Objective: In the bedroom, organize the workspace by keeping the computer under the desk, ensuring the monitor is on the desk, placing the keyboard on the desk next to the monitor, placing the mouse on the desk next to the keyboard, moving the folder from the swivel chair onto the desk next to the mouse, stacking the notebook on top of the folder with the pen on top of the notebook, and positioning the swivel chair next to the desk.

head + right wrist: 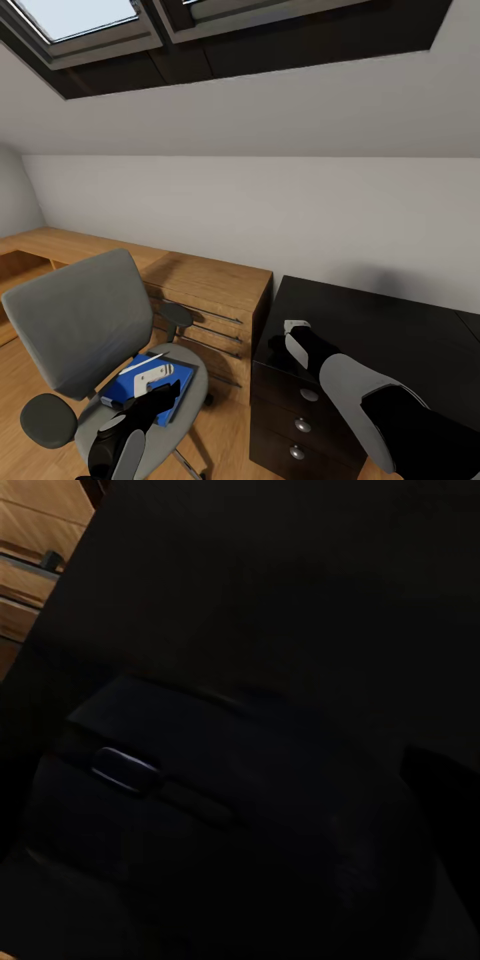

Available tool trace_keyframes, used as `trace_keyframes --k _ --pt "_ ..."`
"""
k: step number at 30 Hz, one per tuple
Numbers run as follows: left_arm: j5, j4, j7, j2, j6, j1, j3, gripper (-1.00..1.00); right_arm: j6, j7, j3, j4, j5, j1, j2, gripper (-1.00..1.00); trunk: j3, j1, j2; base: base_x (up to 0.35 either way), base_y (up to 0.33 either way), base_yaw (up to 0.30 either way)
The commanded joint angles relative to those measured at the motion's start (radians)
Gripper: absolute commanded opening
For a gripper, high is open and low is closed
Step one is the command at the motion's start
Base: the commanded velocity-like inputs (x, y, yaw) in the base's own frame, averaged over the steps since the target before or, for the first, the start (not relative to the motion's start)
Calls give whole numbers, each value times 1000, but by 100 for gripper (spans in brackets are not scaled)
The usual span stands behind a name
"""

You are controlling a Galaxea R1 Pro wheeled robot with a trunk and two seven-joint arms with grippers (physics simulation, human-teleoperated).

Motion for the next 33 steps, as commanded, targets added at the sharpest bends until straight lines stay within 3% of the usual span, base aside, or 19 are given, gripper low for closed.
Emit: trace_keyframes --k 1,33 --pt "11 -1 10 0 2 -1 -1 100 5 -7 8 -2 -11 0 0 -100 -1 0 -1 0 0 0" --pt "9 -1 10 2 1 -1 1 100 3 -4 8 -2 -11 0 0 -100 -1 0 -1 -22 0 0"
